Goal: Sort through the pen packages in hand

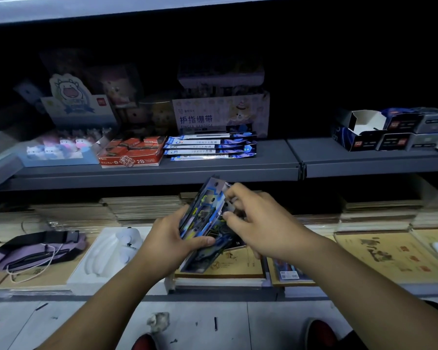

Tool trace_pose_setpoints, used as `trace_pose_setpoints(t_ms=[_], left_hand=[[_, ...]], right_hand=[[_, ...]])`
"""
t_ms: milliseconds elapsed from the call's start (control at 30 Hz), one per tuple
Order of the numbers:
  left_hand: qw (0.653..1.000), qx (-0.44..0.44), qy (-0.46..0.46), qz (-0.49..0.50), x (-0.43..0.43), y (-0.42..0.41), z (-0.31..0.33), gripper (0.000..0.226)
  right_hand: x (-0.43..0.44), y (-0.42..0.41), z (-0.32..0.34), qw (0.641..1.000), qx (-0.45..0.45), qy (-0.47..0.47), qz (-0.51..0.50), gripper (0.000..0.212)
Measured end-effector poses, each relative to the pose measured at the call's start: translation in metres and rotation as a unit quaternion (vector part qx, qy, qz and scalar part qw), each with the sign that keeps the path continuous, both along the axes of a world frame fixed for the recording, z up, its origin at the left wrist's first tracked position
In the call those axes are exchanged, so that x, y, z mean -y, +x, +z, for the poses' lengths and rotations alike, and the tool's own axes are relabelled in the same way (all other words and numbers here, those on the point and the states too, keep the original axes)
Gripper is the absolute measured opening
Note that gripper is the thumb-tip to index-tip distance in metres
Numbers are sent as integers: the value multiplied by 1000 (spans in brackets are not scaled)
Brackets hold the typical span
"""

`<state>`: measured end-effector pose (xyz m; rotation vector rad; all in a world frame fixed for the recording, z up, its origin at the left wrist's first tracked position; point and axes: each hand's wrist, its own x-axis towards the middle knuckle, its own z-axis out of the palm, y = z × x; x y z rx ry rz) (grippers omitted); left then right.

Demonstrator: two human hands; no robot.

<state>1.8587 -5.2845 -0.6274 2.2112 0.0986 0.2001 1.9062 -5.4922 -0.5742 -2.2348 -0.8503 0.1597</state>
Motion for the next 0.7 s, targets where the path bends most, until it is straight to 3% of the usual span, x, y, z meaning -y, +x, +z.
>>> trace_pose_setpoints(t_ms=[133,367,533,700], left_hand=[[1000,11,13,-1,1,-1,1,44],[998,18,61,-17,2,-2,0,41],[998,15,55,-14,4,-1,2,44],[998,7,55,-15,1,-1,1,45]], right_hand=[[-4,2,-1,1000,-1,-8,0,24],[-5,3,-4,985,-170,-21,28,29],[-7,1,-7,993,-114,-27,10,14],[-3,1,-4,996,-78,33,-20,24]])
